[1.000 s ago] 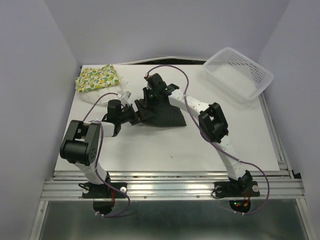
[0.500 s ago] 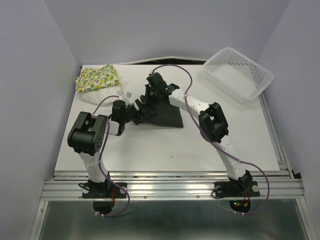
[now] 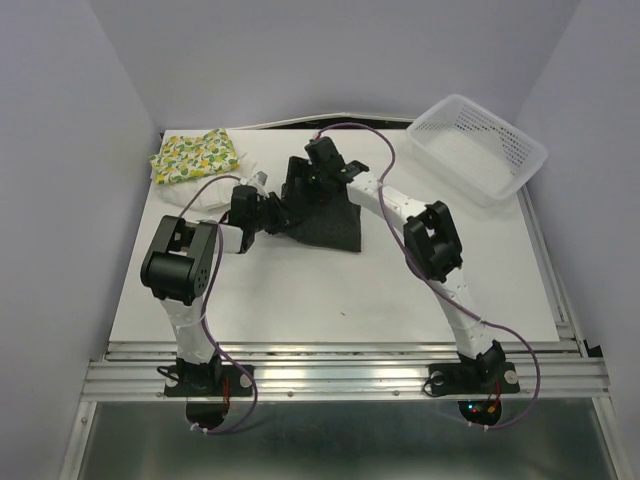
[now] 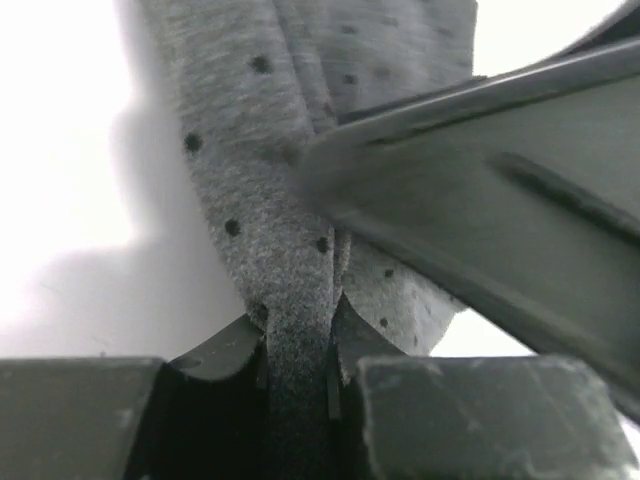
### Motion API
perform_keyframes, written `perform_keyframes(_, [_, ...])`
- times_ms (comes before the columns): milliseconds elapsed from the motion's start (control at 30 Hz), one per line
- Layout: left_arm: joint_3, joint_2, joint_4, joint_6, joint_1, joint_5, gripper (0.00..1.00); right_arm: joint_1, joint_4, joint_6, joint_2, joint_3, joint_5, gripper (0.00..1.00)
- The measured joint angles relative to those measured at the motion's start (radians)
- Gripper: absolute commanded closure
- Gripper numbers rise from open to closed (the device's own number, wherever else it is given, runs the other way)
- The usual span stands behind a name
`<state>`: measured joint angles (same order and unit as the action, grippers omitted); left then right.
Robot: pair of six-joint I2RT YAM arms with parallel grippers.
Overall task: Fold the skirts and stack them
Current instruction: Neatly place the folded skirt to the corner
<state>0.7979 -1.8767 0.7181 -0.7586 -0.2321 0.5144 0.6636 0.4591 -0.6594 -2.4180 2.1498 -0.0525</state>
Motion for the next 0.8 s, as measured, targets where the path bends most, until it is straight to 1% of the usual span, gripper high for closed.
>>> perform_keyframes(33, [0.040, 0.000, -0.074, 0.055, -0.003, -0.035, 1.00, -0.008, 0.001, 0.006, 0.003, 0.000, 0.005, 0.00])
perform_keyframes(67, [0.066, 0.000, -0.122, 0.090, -0.005, -0.056, 1.00, -0.021, 0.000, 0.014, 0.006, 0.000, 0.005, 0.00])
perform_keyframes(100, [0.111, 0.000, -0.203, 0.131, -0.009, -0.083, 1.00, -0.036, 0.001, 0.022, 0.011, 0.000, 0.008, 0.00])
perform_keyframes(133, [0.192, 0.000, -0.324, 0.216, -0.016, -0.137, 1.00, -0.054, 0.002, 0.034, 0.018, 0.000, 0.008, 0.00])
perform_keyframes(200, [0.302, -0.008, -0.450, 0.318, -0.030, -0.209, 1.00, -0.104, 0.000, 0.052, 0.039, -0.001, 0.007, 0.00])
perform_keyframes(267, [0.422, -0.024, -0.565, 0.418, -0.041, -0.283, 1.00, -0.174, -0.016, 0.074, 0.087, -0.039, -0.005, 0.00])
perform_keyframes(367, [0.528, -0.030, -0.668, 0.544, -0.049, -0.362, 1.00, -0.260, -0.034, 0.089, 0.154, -0.097, -0.028, 0.00])
perform_keyframes(500, [0.639, -0.043, -0.794, 0.669, -0.038, -0.394, 1.00, -0.349, -0.070, 0.108, 0.233, -0.191, -0.044, 0.00])
perform_keyframes(600, [0.734, -0.072, -0.869, 0.742, -0.010, -0.394, 1.00, -0.346, -0.079, 0.119, 0.253, -0.240, -0.064, 0.00])
perform_keyframes(733, [0.893, -0.139, -0.946, 0.791, 0.035, -0.378, 1.00, -0.320, -0.084, 0.127, 0.253, -0.286, -0.092, 0.00])
perform_keyframes(800, [0.976, -0.183, -0.965, 0.811, 0.074, -0.360, 1.00, -0.307, -0.083, 0.130, 0.253, -0.300, -0.107, 0.00])
